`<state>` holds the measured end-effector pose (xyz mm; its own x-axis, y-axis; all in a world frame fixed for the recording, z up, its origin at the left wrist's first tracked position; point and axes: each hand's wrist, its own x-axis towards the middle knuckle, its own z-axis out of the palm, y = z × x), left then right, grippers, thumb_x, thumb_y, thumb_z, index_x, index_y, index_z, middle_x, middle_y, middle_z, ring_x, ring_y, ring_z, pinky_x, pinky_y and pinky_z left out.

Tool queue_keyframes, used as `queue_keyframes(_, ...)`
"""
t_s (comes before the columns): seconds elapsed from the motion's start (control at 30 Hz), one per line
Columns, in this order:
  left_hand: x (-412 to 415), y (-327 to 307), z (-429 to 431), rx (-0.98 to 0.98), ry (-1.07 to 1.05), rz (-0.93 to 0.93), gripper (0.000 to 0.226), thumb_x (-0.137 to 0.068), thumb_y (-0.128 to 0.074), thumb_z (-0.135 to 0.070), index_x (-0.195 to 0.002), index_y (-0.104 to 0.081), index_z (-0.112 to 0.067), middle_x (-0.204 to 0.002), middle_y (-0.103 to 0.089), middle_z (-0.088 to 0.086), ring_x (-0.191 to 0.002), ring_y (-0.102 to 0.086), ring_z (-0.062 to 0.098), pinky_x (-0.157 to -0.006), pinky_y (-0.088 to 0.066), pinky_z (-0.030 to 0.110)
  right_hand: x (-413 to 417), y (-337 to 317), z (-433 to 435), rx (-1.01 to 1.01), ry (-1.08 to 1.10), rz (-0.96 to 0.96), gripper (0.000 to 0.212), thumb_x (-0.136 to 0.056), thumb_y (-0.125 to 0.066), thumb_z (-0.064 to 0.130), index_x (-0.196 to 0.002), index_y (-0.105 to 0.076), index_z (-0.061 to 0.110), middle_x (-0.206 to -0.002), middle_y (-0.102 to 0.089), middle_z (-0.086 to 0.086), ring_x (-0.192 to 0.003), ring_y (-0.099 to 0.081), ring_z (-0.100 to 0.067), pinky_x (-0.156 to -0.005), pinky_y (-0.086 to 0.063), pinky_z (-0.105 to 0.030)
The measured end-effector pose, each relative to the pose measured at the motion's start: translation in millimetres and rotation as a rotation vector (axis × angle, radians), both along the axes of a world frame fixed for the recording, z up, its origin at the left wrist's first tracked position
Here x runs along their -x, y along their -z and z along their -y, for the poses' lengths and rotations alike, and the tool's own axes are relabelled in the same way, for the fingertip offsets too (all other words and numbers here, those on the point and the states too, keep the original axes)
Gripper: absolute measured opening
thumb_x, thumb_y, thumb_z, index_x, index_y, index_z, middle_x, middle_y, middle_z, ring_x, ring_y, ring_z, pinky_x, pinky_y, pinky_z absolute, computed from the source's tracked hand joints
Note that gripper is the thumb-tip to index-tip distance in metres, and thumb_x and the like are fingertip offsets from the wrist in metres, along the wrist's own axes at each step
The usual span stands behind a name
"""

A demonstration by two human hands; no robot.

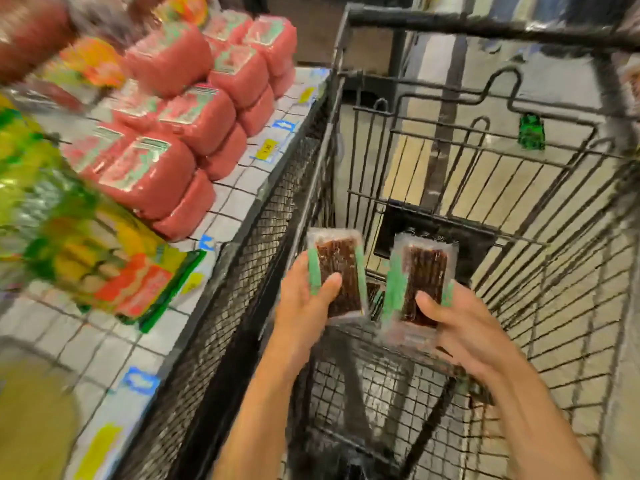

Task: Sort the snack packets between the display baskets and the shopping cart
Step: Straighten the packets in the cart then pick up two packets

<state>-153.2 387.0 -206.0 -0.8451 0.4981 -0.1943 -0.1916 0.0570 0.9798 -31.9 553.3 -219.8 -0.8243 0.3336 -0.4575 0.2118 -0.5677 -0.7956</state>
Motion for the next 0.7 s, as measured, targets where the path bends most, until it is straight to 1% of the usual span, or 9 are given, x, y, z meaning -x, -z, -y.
queue_keyframes(0.13,-31.5,-98.5,46.5,-0.09,-0.18,-0.138,0.036,-0.078,-0.062,-0.017,-0.114,-0.059,-0.02,-0.107,-0.069,0.0,-0.098,-0.065,0.009,-0.086,-0.054,0.027,5.3,-90.8,33.8,-0.117,-0.139,-0.135,0.044,-0.078,-0.055,0.005,-0.122,-0.057,0.009,-0.114,-0.069,-0.013,-0.101,-0.068,-0.027,-0.069,-0.058,-0.032)
queue_keyframes(0.23,-55.7,-164.3,97.4,-0.154,-0.314,-0.221,0.033,-0.079,-0.063,-0.016,-0.109,-0.059,-0.028,-0.104,-0.07,-0.017,-0.103,-0.064,0.001,-0.087,-0.053,0.024,15.4,-152.2,71.8,-0.202,-0.227,-0.222,0.031,-0.08,-0.056,0.005,-0.111,-0.063,0.007,-0.101,-0.073,-0.011,-0.087,-0.072,-0.023,-0.061,-0.058,-0.029)
queue_keyframes(0.33,-78.7,-215.0,157.9,-0.146,-0.496,-0.291,0.036,-0.08,-0.074,-0.007,-0.096,-0.062,-0.037,-0.086,-0.065,-0.038,-0.084,-0.062,-0.018,-0.071,-0.048,0.005,27.0,-200.3,119.7,-0.299,-0.295,-0.339,0.022,-0.074,-0.06,0.007,-0.085,-0.076,0.017,-0.08,-0.075,0.0,-0.067,-0.072,-0.012,-0.05,-0.055,-0.022)
queue_keyframes(0.37,-84.9,-228.3,180.0,-0.135,-0.566,-0.289,0.034,-0.079,-0.074,-0.011,-0.09,-0.065,-0.042,-0.083,-0.064,-0.039,-0.079,-0.061,-0.02,-0.067,-0.05,0.008,31.2,-213.4,135.2,-0.304,-0.322,-0.391,0.023,-0.07,-0.061,0.011,-0.081,-0.077,0.023,-0.08,-0.075,0.002,-0.068,-0.072,-0.011,-0.051,-0.055,-0.023)
queue_keyframes(0.47,-94.5,-259.7,242.3,-0.059,-0.749,-0.302,0.023,-0.081,-0.074,-0.013,-0.092,-0.069,-0.033,-0.094,-0.074,-0.011,-0.082,-0.068,0.002,-0.077,-0.057,0.041,44.1,-245.1,182.5,-0.229,-0.463,-0.508,0.028,-0.072,-0.061,0.015,-0.093,-0.076,0.027,-0.096,-0.075,-0.001,-0.084,-0.072,-0.016,-0.062,-0.057,-0.028)
queue_keyframes(0.53,-92.3,-267.2,282.1,-0.02,-0.893,-0.285,0.021,-0.085,-0.066,-0.002,-0.095,-0.065,-0.021,-0.091,-0.074,-0.002,-0.076,-0.07,0.007,-0.071,-0.059,0.036,53.6,-262.1,213.1,-0.179,-0.568,-0.54,0.03,-0.071,-0.063,0.017,-0.098,-0.075,0.023,-0.101,-0.074,-0.004,-0.088,-0.072,-0.017,-0.065,-0.057,-0.029)
queue_keyframes(0.6,-89.5,-272.0,320.2,0.045,-1.01,-0.244,0.023,-0.087,-0.061,0.004,-0.097,-0.061,-0.017,-0.091,-0.072,0.002,-0.065,-0.069,0.003,-0.055,-0.058,0.025,63.4,-275.8,245.3,-0.196,-0.644,-0.523,0.025,-0.068,-0.065,0.018,-0.09,-0.077,0.024,-0.09,-0.075,-0.001,-0.075,-0.072,-0.012,-0.065,-0.055,-0.029)
queue_keyframes(0.63,-88.9,-271.2,339.1,0.095,-1.046,-0.228,0.023,-0.087,-0.061,0.005,-0.095,-0.061,-0.017,-0.091,-0.07,0.005,-0.065,-0.069,0.005,-0.054,-0.058,0.025,68.5,-281.6,262.0,-0.207,-0.682,-0.51,0.02,-0.068,-0.065,0.018,-0.082,-0.078,0.024,-0.081,-0.075,0.002,-0.067,-0.07,-0.008,-0.064,-0.054,-0.027)
queue_keyframes(0.7,-87.4,-261.1,373.9,0.26,-1.061,-0.183,0.02,-0.087,-0.064,0.001,-0.093,-0.061,-0.018,-0.097,-0.069,0.012,-0.083,-0.071,0.021,-0.073,-0.059,0.043,80.9,-286.9,295.7,-0.183,-0.786,-0.447,0.021,-0.069,-0.063,0.011,-0.085,-0.076,0.014,-0.079,-0.074,-0.002,-0.065,-0.069,-0.008,-0.056,-0.055,-0.024)
